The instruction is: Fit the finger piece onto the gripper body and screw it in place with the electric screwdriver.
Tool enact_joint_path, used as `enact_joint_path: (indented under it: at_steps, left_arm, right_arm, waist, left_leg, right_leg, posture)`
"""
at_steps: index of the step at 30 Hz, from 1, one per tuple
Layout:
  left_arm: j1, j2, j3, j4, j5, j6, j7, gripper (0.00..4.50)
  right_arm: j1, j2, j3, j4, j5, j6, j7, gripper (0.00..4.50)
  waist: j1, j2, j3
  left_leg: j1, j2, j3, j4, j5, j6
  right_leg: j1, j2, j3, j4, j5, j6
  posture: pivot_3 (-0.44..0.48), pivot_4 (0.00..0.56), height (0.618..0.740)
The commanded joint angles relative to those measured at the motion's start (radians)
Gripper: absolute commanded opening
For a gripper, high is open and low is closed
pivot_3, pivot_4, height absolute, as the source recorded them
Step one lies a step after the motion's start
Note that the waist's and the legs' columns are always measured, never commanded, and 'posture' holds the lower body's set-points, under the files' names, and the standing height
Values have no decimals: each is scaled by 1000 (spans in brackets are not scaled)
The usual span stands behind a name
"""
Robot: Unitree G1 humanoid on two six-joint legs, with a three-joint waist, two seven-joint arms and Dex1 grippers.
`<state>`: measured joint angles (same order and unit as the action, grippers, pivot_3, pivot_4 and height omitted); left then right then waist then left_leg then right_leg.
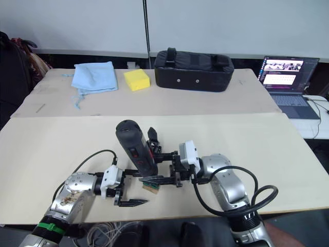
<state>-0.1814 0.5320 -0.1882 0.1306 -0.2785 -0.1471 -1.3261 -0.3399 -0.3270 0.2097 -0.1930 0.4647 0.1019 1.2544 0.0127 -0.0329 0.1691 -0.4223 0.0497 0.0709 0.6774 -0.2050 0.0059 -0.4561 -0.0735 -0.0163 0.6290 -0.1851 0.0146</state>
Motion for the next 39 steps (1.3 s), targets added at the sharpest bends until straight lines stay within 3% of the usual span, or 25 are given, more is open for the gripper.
enact_joint_path:
  at_steps: [1, 39]
  left_arm:
    - [16, -6, -29, -4, 4, 14, -4, 4500]
    - [16, -9, -32, -6, -6, 21, -17, 4500]
  right_arm:
    - [-19, 9, -6, -23, 11, -41, -9, 1915]
    - [-17, 13, -13, 11, -28, -121, -63, 1915]
  waist:
    - [0, 0, 0]
    - [0, 0, 0]
  left_leg:
    - [0, 0, 0, 0, 0, 0]
    - [0, 0, 0, 0, 0, 0]
  right_leg:
    - [0, 0, 0, 0, 0, 0]
    - [0, 0, 0, -1, 0, 0]
  posture:
    - [0, 150, 740]
    - [0, 150, 740]
